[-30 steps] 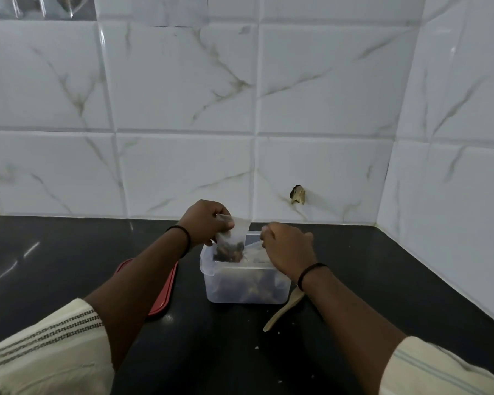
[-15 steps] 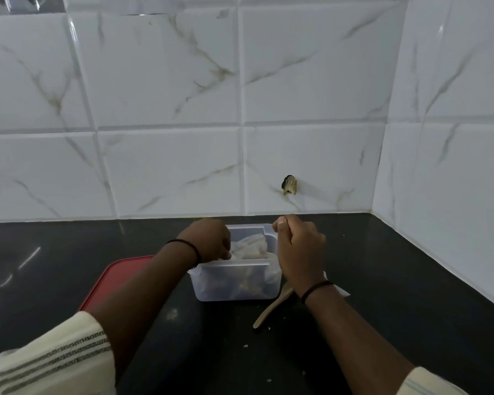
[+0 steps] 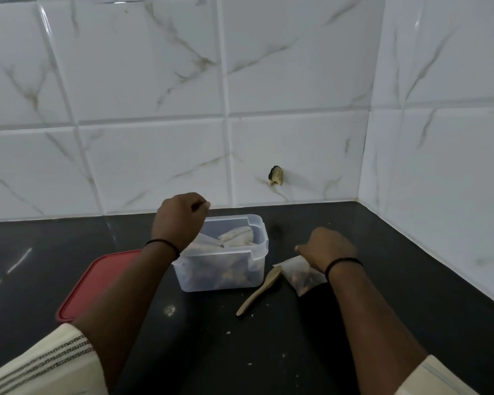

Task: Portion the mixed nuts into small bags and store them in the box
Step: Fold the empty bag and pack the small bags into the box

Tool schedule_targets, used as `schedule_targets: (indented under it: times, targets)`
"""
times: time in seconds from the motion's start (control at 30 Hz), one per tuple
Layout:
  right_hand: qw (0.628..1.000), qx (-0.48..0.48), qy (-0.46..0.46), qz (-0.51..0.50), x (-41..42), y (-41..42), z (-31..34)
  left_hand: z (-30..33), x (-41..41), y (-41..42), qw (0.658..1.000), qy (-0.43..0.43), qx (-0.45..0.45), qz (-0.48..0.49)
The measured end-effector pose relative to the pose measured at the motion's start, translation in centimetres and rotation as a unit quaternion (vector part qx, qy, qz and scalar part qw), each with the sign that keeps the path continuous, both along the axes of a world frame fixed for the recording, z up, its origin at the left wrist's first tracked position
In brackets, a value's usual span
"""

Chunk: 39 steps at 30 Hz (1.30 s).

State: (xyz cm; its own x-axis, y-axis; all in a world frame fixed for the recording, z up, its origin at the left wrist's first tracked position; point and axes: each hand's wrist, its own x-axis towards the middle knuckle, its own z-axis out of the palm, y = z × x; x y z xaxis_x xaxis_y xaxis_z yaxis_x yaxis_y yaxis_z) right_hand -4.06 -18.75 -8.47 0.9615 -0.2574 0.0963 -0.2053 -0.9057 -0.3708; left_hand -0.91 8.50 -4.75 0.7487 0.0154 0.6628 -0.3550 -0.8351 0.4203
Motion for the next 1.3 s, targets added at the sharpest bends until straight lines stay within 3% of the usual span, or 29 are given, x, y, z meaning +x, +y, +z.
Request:
schedule_targets:
  times: [0.1, 0.27, 0.37, 0.5, 0.7, 0.9, 1.1, 1.23, 1.3]
  targets:
    - [0.996, 0.007, 0.089, 0.020, -0.1, 0.0, 0.2, -0.3, -0.2, 0.4, 0.995, -0.033, -0.094, 0.015]
    - [0.992, 0.053, 0.110, 0.042, 0.4, 0.4, -0.1, -0.9, -0.3, 1.4, 0.950, -0.005, -0.313, 0.012]
    - [0.994, 0.080, 0.065, 0.040, 0.6, 0.5, -0.3, -2.6, 0.2, 2.1, 0.905, 0.048, -0.421, -0.029]
    - [0.991, 0.120, -0.032, 0.043, 1.2, 0.4, -0.7, -5.0, 0.7, 2.9, 0.801, 0.098, -0.584, -0.082]
    - [0.949, 0.289, -0.120, -0.031, 1.3, 0.9, -0.3, -6.8, 1.3, 3.1, 0.793, 0.156, -0.575, -0.127]
    - [0.855, 0.487, -0.177, 0.030, 1.1, 1.9, 0.4, -7.6, 1.2, 2.9, 0.773, 0.214, -0.583, -0.131]
    - [0.850, 0.426, -0.267, 0.156, -0.5, 4.7, 2.8, -8.0, 1.1, 3.1, 0.746, 0.213, -0.615, -0.142]
    - [0.841, 0.403, -0.228, 0.280, -0.5, 7.2, 6.4, -8.1, 1.4, 3.1, 0.745, 0.219, -0.610, -0.157]
    - [0.858, 0.364, -0.187, 0.311, 0.2, 8.3, 8.0, -8.1, 1.5, 3.1, 0.744, 0.216, -0.611, -0.162]
